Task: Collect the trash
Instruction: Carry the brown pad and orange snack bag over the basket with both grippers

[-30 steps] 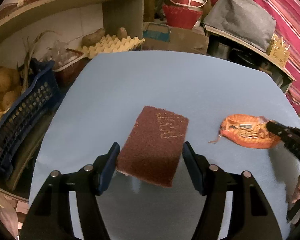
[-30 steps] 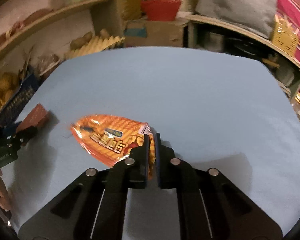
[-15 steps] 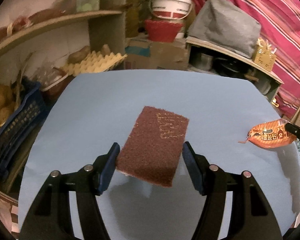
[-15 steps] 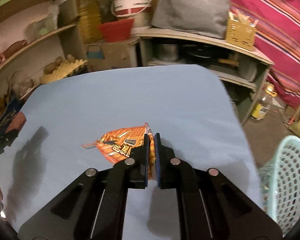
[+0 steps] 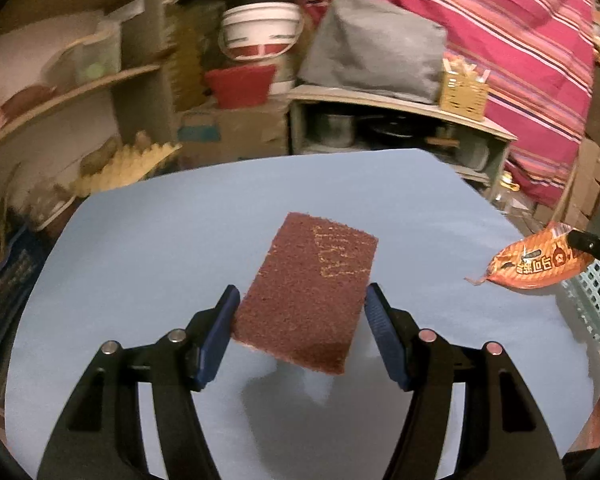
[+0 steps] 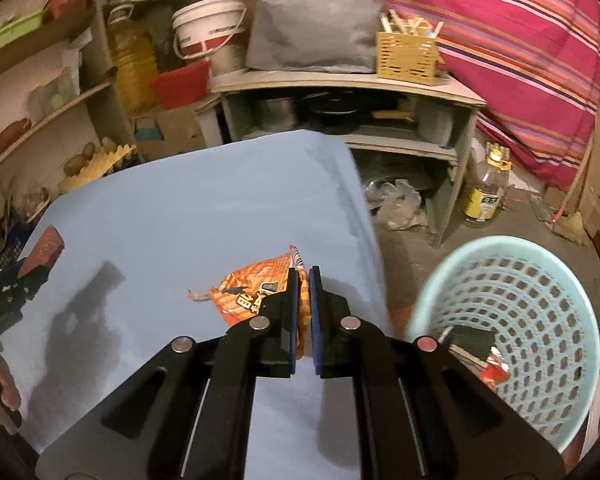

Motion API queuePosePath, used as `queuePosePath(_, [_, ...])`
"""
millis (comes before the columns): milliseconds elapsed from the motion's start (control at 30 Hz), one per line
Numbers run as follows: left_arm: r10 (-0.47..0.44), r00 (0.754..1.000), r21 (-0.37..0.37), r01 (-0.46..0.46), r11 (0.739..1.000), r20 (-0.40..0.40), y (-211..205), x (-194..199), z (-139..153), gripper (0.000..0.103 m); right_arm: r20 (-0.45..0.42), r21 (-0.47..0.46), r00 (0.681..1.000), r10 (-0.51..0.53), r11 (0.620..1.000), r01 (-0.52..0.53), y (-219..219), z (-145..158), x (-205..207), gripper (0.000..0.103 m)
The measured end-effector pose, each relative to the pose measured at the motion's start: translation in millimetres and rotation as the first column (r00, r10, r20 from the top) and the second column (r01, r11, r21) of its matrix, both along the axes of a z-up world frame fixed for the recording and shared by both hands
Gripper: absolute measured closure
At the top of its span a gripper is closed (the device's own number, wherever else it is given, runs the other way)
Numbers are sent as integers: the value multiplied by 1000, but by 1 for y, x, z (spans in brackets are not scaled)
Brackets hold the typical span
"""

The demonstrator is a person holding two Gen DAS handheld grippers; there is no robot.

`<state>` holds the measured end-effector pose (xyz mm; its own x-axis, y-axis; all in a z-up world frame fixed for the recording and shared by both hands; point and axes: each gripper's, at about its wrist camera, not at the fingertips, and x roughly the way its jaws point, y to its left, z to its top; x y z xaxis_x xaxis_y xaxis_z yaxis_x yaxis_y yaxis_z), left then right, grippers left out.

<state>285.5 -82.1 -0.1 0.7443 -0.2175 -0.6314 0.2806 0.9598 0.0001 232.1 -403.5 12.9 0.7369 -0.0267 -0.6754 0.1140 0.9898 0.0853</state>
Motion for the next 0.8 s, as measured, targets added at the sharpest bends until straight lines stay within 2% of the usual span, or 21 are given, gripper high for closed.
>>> queuePosePath(267, [-97,995,-7,97,995,24,-84,-8,9,39,68,63,993,-98,994,94,-66,23,-36,97])
queuePosePath(433, [-159,987,-18,160,987,39,-132,-19,19,39,120,129,973,-195,975,180,-119,39,-65,97])
queuePosePath(567, [-215,975,-29,216,976,57,-174,-30,27,39,126,162,958,-258,958,237,-155,40,-87,97])
queuePosePath(800, [-311,949,-47,314,948,59,-253,-50,28,39,111,106,946,-304,950,293,-185,28,-116,97])
